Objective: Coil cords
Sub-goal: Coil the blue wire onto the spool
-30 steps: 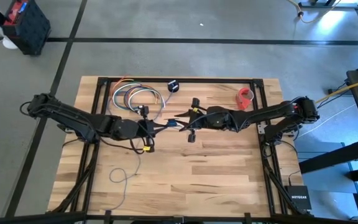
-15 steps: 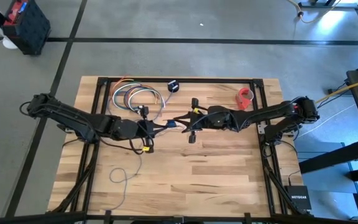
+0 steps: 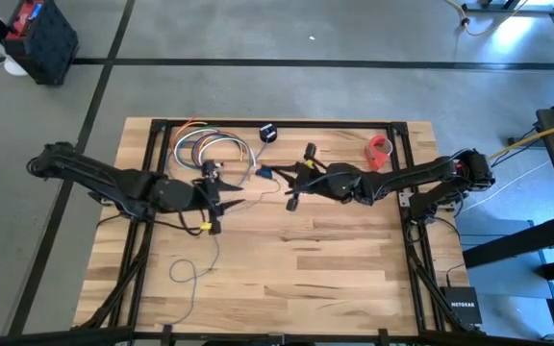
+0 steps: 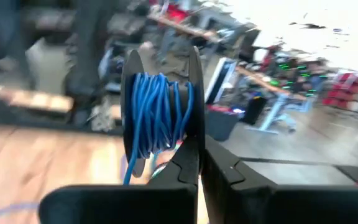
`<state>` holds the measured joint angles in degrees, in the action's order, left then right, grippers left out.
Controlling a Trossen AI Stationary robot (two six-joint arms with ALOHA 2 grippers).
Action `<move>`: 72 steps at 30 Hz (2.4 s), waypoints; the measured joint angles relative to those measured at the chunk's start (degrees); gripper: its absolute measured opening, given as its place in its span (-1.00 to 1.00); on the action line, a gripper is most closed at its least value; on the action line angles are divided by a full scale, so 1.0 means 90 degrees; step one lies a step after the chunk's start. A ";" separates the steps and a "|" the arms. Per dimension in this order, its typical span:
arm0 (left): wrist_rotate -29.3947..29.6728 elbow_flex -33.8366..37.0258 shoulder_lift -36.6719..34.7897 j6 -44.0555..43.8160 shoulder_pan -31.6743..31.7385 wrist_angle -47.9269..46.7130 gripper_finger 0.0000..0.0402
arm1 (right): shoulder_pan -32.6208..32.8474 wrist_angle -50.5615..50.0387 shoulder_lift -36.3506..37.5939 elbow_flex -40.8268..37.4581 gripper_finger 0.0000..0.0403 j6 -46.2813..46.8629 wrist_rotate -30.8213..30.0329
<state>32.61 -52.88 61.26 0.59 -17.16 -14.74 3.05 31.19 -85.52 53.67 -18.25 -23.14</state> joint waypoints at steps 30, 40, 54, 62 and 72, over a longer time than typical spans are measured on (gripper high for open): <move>0.0773 0.1048 0.2326 0.0440 0.0880 0.2877 -0.51 | -0.0002 0.0331 0.0005 -0.0002 -0.97 0.0164 -0.0145; 0.0399 0.1044 0.2340 0.0313 0.1159 0.2686 -0.72 | -0.0002 0.0368 0.0005 -0.0005 -0.97 0.0164 -0.0143; 0.0806 0.1044 0.1916 -0.0274 0.1304 0.0910 -0.98 | 0.0194 0.0341 0.0005 -0.0007 -0.97 0.0147 -0.0073; 0.0841 0.1044 0.0476 -0.0406 0.1129 0.0025 -0.99 | 0.0301 -0.0014 0.0005 -0.0007 -0.97 0.0144 -0.0074; 0.0832 0.1044 -0.1166 -0.0279 0.1202 -0.0146 -1.00 | 0.0299 -0.0970 0.0007 -0.0007 -0.97 0.0290 0.0003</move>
<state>40.10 -43.48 50.76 -1.92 -6.34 -16.05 5.74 22.46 -85.45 53.60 -15.64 -23.12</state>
